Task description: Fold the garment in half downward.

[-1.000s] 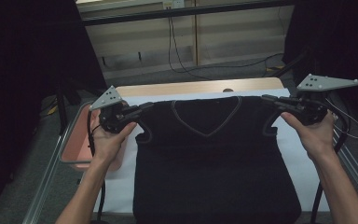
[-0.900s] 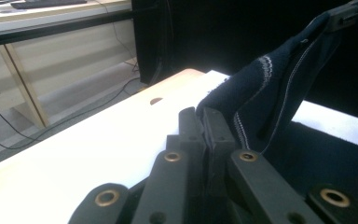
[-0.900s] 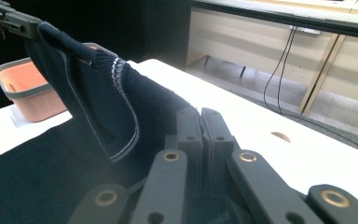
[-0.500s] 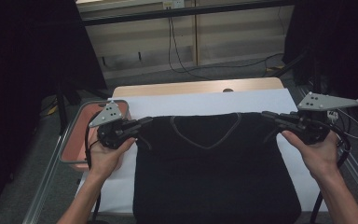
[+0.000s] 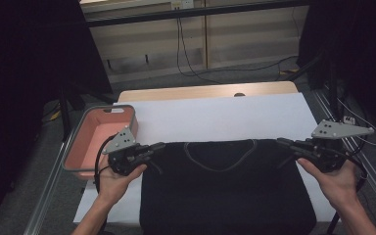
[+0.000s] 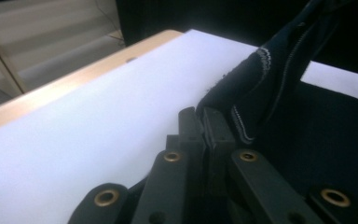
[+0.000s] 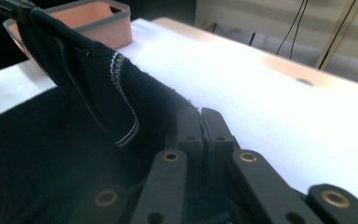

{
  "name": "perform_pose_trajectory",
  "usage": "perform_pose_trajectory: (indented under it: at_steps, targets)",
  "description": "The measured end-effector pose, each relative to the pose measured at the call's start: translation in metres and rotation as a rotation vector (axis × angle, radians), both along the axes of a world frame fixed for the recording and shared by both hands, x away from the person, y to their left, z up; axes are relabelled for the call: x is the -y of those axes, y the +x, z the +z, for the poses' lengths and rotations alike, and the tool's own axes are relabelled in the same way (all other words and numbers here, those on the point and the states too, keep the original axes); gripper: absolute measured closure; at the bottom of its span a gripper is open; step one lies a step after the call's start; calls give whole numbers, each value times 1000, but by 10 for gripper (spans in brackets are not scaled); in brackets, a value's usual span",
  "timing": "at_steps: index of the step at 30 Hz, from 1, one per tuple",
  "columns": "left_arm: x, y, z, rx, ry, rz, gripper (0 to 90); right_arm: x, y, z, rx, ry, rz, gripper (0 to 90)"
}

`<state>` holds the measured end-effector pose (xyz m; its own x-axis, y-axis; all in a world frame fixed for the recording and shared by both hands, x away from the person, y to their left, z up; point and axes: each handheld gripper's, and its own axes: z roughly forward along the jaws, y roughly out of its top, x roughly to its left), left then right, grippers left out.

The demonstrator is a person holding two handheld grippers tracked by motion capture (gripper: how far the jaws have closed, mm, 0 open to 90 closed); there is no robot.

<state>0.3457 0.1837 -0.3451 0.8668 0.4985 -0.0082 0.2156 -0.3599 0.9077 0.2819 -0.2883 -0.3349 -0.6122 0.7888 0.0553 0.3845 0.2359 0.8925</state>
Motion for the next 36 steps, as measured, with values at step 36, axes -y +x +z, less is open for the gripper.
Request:
perform_pose_trajectory:
  at_steps: [36]
  targets:
    - [-18,-73,-80,-161,63,-95,844,-8,-85,-89,-68,-6,69,796]
